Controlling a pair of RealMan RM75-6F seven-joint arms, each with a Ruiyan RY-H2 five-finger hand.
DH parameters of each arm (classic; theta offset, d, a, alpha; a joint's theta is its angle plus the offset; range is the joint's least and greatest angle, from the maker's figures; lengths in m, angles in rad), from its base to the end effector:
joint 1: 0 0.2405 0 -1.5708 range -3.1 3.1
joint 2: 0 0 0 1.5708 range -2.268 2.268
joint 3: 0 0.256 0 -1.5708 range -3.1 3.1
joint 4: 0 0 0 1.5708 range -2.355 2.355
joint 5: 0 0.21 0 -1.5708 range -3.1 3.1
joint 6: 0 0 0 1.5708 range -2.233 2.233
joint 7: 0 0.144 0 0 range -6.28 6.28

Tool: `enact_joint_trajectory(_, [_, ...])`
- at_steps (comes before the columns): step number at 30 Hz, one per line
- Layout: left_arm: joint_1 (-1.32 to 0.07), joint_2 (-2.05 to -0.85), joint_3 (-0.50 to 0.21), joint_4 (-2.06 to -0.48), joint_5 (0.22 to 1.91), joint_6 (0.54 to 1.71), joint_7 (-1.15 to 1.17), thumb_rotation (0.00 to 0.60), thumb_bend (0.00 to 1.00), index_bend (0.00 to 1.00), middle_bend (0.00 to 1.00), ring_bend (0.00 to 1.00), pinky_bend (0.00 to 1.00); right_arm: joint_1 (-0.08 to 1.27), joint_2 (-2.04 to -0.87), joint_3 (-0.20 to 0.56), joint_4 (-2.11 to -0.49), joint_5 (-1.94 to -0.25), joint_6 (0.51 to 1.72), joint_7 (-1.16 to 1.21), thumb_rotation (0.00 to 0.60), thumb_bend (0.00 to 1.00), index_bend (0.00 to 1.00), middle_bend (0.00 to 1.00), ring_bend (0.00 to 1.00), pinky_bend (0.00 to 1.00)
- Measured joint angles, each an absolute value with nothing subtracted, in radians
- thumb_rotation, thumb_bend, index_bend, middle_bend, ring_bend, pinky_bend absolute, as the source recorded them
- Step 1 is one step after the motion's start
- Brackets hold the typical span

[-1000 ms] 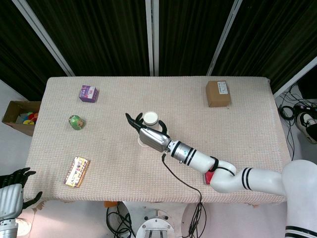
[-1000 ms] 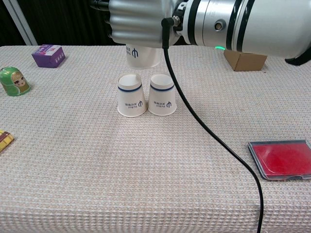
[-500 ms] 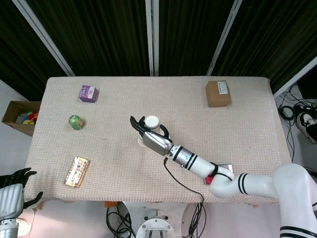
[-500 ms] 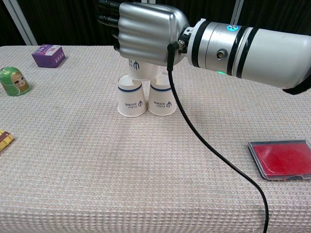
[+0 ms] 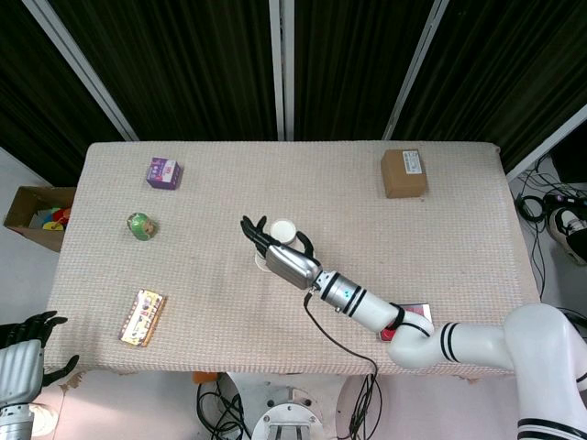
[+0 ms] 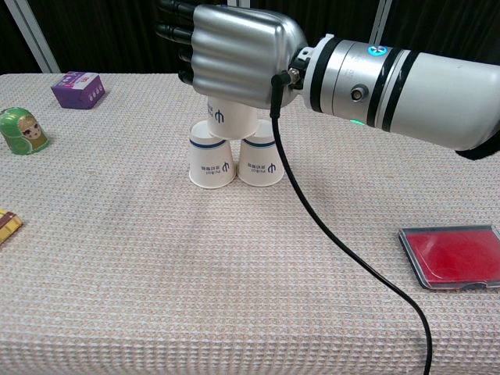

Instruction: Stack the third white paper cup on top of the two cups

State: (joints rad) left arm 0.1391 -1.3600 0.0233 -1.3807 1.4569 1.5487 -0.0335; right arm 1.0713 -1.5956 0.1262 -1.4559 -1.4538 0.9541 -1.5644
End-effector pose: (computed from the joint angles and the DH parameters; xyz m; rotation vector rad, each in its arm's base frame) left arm -0.3651 0.0884 0.1010 -1.2055 -1.0797 -0.7382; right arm -0.0083 -0.3331 -0.0397 1.8440 0.9822 0.5089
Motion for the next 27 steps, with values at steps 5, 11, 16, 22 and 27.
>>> enact_joint_trajectory(5, [0.135,-1.355,0.021,-1.382,1.458,1.546,-0.033,0.600,0.19,0.28,0.19,0.14,0.17,1.044,-1.564,0.129,-1.514,-1.453,1.003,-1.568,0.600,0.21,0.01,0.17,0.00,0.00])
enact_joint_trajectory(11, [0.124,-1.335,0.013,-1.395,1.473,1.555,-0.005,0.600,0.19,0.28,0.19,0.14,0.17,0.935,-1.485,0.135,-1.661,-1.462,1.183,-1.477,0.600,0.21,0.00,0.13,0.00,0.00])
enact_joint_trajectory(16, [0.111,-1.307,0.005,-1.434,1.494,1.570,0.054,0.600,0.19,0.28,0.19,0.14,0.17,0.803,-1.384,0.124,-1.781,-1.459,1.347,-1.244,0.600,0.22,0.00,0.15,0.00,0.00])
enact_joint_trajectory(22, [0.091,-1.269,-0.004,-1.510,1.523,1.586,0.144,0.600,0.19,0.28,0.19,0.14,0.17,0.654,-1.245,0.084,-1.866,-1.437,1.416,-0.800,0.600,0.22,0.00,0.11,0.00,0.00])
enact_joint_trajectory(27, [0.078,-1.247,-0.008,-1.575,1.544,1.595,0.213,0.600,0.19,0.28,0.19,0.14,0.17,0.529,-1.146,0.029,-1.839,-1.451,1.453,-0.342,0.600,0.22,0.00,0.09,0.00,0.00])
